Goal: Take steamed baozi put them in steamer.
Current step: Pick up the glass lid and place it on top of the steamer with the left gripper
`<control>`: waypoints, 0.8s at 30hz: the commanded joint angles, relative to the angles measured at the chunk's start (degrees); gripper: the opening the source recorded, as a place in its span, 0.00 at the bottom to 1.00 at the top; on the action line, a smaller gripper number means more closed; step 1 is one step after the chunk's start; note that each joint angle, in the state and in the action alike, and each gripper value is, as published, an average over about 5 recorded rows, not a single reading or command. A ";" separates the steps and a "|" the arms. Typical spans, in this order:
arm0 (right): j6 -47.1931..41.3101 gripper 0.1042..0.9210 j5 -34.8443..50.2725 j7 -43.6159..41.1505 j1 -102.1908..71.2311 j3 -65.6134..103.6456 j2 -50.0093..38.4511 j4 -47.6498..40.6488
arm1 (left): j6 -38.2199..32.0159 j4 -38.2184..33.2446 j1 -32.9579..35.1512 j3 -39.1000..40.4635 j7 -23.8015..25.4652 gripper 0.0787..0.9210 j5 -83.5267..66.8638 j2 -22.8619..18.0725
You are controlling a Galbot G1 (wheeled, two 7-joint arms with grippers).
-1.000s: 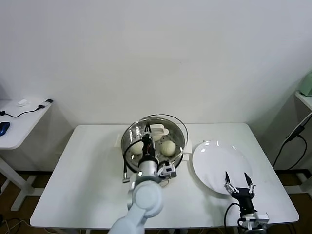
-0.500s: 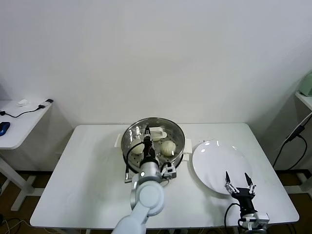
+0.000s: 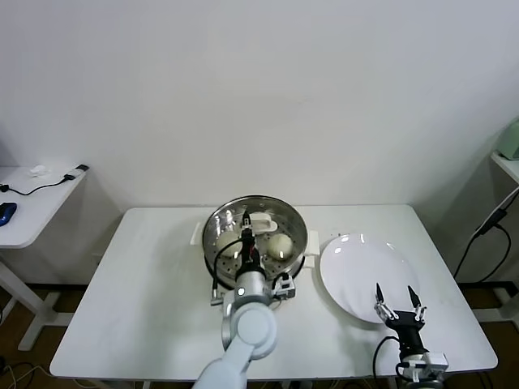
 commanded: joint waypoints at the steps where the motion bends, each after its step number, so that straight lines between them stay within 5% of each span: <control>1: 0.28 0.88 -0.10 -0.02 -0.08 -0.05 0.13 0.07 | -0.28 1.07 0.45 -0.27 -0.72 0.09 1.47 -0.32; 10: 0.01 0.88 -0.20 -0.17 0.17 -0.04 0.19 0.24 | -0.47 -1.10 0.97 0.24 -0.45 0.12 0.24 0.54; 20: -0.99 0.88 -0.02 0.09 0.24 0.14 0.09 0.51 | 0.04 -10.64 3.04 2.10 1.07 0.45 -6.80 4.77; 24: -1.12 0.88 -0.33 0.16 0.48 -0.11 0.31 0.49 | -0.65 -14.95 4.75 2.20 -1.81 0.59 -14.94 6.50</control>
